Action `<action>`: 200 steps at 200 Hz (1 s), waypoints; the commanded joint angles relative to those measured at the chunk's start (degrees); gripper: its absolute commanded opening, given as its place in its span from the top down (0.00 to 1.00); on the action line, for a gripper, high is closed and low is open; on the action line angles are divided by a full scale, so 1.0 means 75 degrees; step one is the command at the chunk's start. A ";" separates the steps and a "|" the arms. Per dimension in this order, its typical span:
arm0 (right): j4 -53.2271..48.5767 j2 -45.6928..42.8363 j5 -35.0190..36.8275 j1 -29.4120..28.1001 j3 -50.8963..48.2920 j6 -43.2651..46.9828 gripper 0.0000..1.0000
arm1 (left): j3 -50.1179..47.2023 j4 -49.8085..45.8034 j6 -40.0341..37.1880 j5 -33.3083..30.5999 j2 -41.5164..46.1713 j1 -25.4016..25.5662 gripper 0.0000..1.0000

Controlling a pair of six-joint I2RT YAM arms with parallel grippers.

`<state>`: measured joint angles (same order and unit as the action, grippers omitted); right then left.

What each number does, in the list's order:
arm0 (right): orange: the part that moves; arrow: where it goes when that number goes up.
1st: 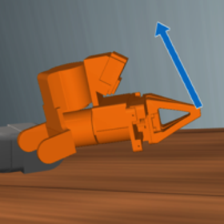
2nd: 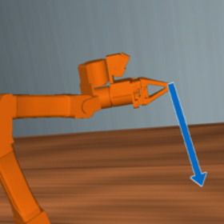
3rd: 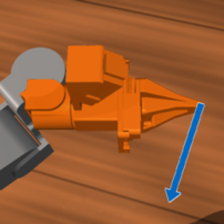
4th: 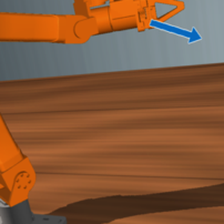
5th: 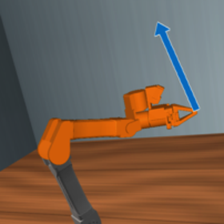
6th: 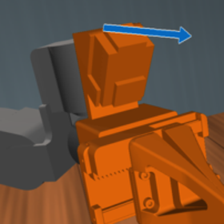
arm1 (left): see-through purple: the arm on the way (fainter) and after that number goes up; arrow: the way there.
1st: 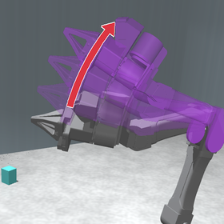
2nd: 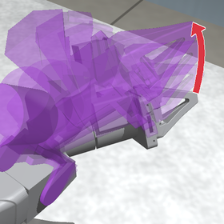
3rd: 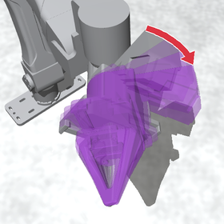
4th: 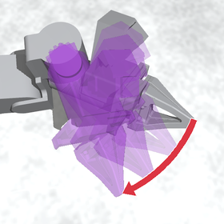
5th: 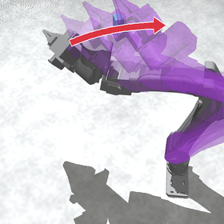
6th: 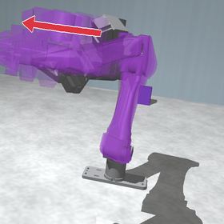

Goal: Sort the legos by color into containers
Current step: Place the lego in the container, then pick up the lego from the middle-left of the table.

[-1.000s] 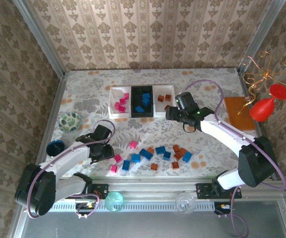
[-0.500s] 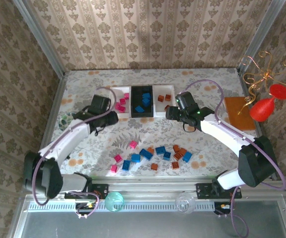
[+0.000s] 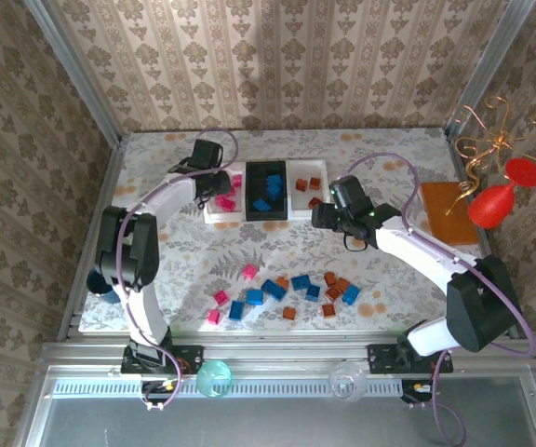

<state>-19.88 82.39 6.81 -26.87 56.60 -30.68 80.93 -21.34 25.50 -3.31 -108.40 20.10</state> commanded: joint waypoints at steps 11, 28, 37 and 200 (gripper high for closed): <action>-0.0159 -0.0303 0.0065 0.0032 -0.0051 -0.0140 0.30 | 0.0538 -0.0260 -0.0127 -0.0034 -0.0200 -0.0037 0.49; -0.0164 -0.0317 0.0065 0.0032 -0.0066 -0.0140 0.30 | 0.0345 -0.0164 -0.0043 0.0082 0.0126 0.0005 0.39; -0.0162 -0.0311 0.0065 0.0032 -0.0070 -0.0143 0.30 | 0.0178 -0.0122 0.0001 0.0132 0.0375 0.0044 0.36; 0.0302 -0.0569 -0.1393 -0.0443 -0.0309 0.0563 0.24 | -0.4552 -0.1028 0.0104 0.1503 0.3959 0.2582 0.26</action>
<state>-18.02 79.00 -2.74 -29.78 54.76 -28.01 48.18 -27.59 26.74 7.90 -79.00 37.82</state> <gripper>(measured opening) 0.759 0.742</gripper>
